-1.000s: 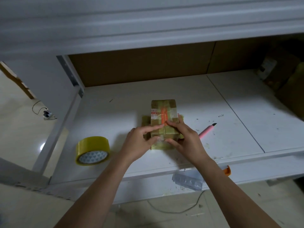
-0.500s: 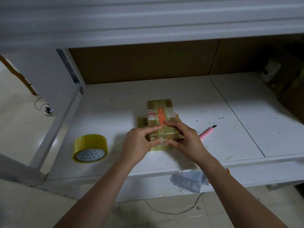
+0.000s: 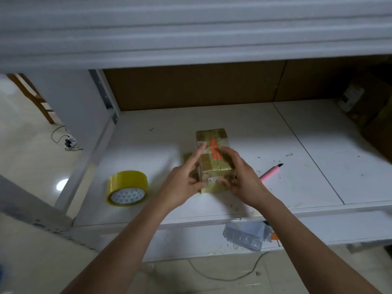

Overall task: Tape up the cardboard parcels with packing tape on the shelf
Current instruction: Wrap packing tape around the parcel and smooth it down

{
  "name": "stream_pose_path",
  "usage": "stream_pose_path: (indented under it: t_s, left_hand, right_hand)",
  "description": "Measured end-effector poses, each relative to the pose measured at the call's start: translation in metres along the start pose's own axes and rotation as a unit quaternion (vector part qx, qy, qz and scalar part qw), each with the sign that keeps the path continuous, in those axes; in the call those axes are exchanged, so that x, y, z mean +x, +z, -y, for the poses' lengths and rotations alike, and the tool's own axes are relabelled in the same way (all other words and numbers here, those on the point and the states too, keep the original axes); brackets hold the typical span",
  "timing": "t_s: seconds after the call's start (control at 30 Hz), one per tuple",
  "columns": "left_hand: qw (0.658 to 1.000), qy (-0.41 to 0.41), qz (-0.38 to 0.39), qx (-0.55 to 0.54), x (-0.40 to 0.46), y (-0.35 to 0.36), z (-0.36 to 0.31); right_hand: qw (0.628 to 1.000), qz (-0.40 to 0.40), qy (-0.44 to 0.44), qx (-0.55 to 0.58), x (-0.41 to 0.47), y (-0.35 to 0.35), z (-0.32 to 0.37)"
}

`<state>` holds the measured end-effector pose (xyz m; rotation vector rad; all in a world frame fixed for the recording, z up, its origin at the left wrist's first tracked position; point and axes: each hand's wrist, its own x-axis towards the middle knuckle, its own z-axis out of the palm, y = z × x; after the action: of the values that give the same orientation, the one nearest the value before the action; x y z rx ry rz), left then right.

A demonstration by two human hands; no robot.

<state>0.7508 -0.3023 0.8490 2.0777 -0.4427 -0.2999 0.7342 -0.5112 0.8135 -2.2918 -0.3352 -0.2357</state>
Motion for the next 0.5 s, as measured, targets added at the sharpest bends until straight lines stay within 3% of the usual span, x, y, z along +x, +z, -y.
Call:
stream_pose_path:
  t_s: [0.07, 0.17, 0.27, 0.37, 0.5]
  left_hand:
    - [0.999, -0.005, -0.016, 0.038, -0.006, -0.018, -0.003]
    - [0.984, -0.008, -0.131, 0.121, -0.014, -0.053, 0.007]
    - [0.958, -0.044, -0.207, 0.194, -0.024, -0.092, 0.027]
    - [0.951, -0.123, -0.167, 0.228, -0.034, -0.114, 0.044]
    - [0.970, -0.132, -0.144, 0.146, -0.047, -0.115, 0.058]
  right_hand:
    - [0.999, 0.029, 0.012, -0.023, 0.000, -0.004, 0.004]
    - [0.996, 0.044, 0.065, -0.033, 0.001, -0.017, 0.020]
    - [0.995, -0.061, 0.021, -0.070, 0.011, -0.028, 0.061]
    - [0.988, -0.133, -0.070, -0.037, 0.020, -0.003, 0.108]
    - [0.998, -0.006, -0.051, 0.042, 0.033, 0.078, 0.118]
